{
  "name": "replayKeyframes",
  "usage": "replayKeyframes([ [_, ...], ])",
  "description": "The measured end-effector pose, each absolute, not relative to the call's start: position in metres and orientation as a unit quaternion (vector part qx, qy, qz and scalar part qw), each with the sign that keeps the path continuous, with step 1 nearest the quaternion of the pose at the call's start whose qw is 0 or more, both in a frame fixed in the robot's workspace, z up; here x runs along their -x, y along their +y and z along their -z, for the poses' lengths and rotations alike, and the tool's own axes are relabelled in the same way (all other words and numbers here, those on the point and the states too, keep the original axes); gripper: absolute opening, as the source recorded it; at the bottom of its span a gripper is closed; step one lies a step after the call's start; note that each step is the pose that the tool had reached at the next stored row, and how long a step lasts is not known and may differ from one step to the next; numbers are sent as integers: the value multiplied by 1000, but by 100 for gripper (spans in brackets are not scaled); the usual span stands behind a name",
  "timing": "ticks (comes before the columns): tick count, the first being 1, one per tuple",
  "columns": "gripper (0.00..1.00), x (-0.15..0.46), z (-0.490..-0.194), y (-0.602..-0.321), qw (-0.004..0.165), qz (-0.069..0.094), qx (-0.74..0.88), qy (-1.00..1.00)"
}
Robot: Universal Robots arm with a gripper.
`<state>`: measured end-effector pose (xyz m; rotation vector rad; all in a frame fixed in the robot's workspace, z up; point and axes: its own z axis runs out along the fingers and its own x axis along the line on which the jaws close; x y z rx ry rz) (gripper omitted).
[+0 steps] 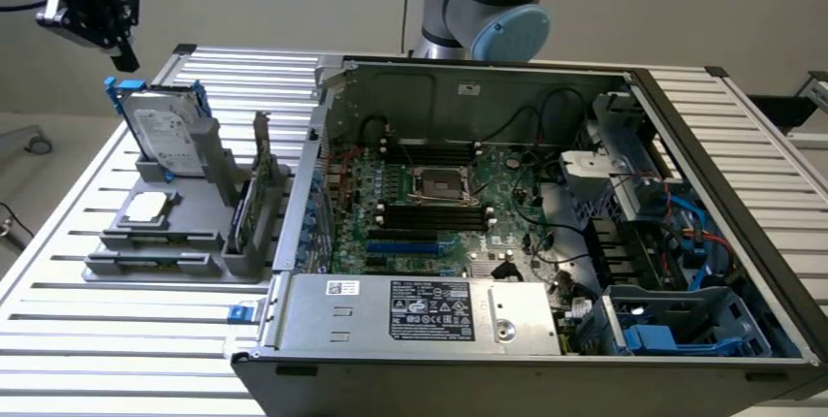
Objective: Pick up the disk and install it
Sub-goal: 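Pick up the disk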
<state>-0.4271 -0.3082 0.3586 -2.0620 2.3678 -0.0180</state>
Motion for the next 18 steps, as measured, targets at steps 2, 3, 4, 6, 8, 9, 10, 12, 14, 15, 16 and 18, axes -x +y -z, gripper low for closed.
replayKeyframes([
  [2,11,427,-359,-308,1,6,670,742],
  [3,11,427,-358,-308,1,6,677,736],
  [4,11,427,-358,-308,1,6,684,729],
  [6,11,427,-358,-308,1,6,697,717],
  [8,11,427,-357,-308,1,6,709,705],
  [9,11,427,-357,-308,1,6,715,700],
  [10,11,427,-357,-308,1,6,720,694],
  [12,11,427,-357,-307,2,6,730,683],
  [14,11,427,-356,-306,2,6,738,674],
  [15,11,427,-356,-305,2,6,741,671],
  [16,11,427,-356,-304,2,6,742,671],
  [18,11,427,-356,-304,1,6,741,671],
])
